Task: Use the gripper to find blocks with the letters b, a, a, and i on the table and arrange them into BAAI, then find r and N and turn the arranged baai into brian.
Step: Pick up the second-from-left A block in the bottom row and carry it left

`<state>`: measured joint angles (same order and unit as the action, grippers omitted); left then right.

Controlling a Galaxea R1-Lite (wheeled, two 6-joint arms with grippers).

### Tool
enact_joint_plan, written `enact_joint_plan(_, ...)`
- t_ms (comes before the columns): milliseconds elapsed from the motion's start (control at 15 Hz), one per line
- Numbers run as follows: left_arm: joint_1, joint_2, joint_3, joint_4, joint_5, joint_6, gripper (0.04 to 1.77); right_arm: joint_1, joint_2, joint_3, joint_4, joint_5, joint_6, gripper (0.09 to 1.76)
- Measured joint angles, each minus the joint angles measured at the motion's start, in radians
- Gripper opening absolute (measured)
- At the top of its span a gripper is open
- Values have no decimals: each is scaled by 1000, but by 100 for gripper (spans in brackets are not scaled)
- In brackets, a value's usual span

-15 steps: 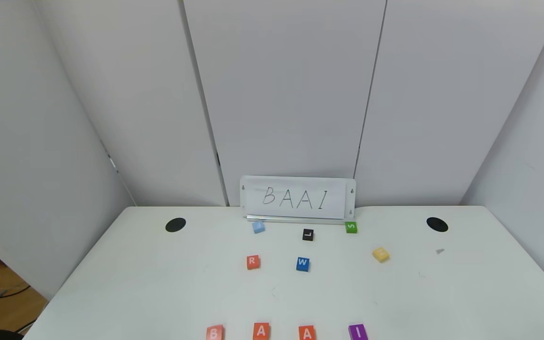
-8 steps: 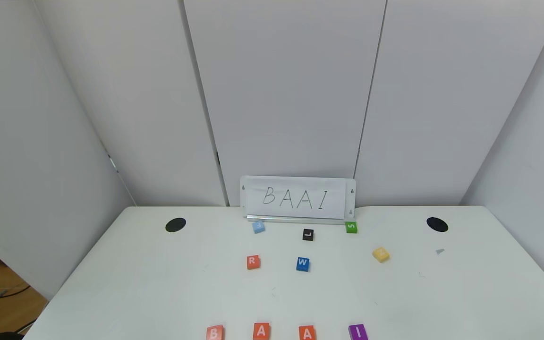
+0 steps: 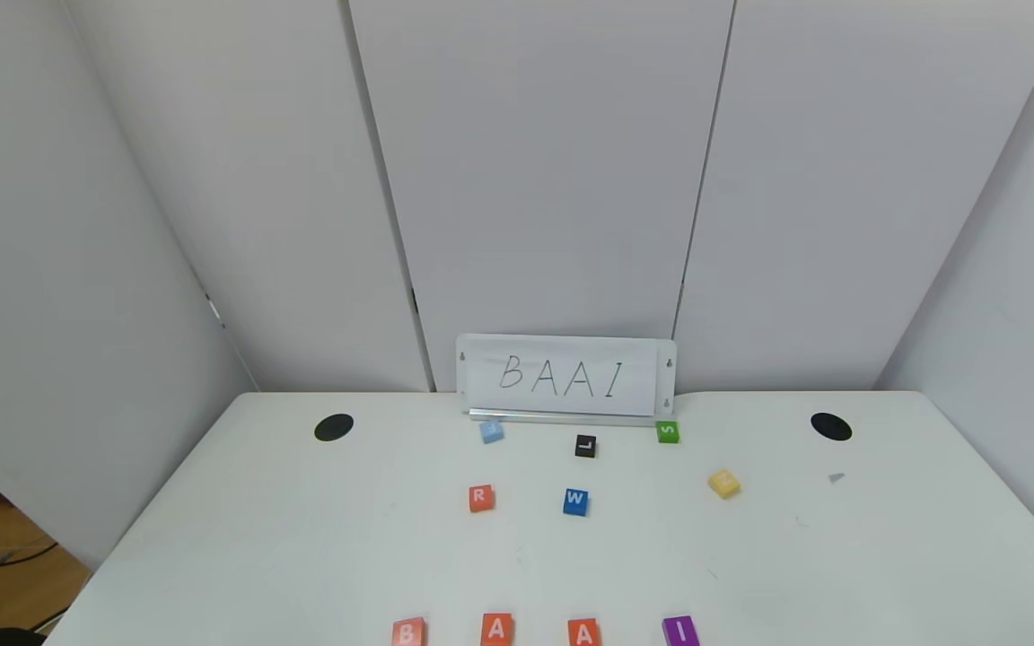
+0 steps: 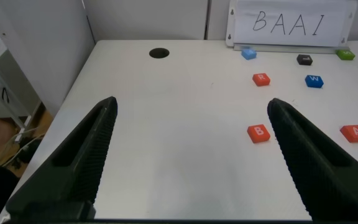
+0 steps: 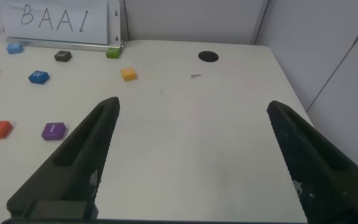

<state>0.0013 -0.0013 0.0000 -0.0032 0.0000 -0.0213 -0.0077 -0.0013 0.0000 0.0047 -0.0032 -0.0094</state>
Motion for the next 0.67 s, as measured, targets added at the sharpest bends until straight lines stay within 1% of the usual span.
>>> enact_joint_plan(667, 0, 0, 0, 2, 5, -26, 172, 0, 0, 0, 0, 0, 0, 171)
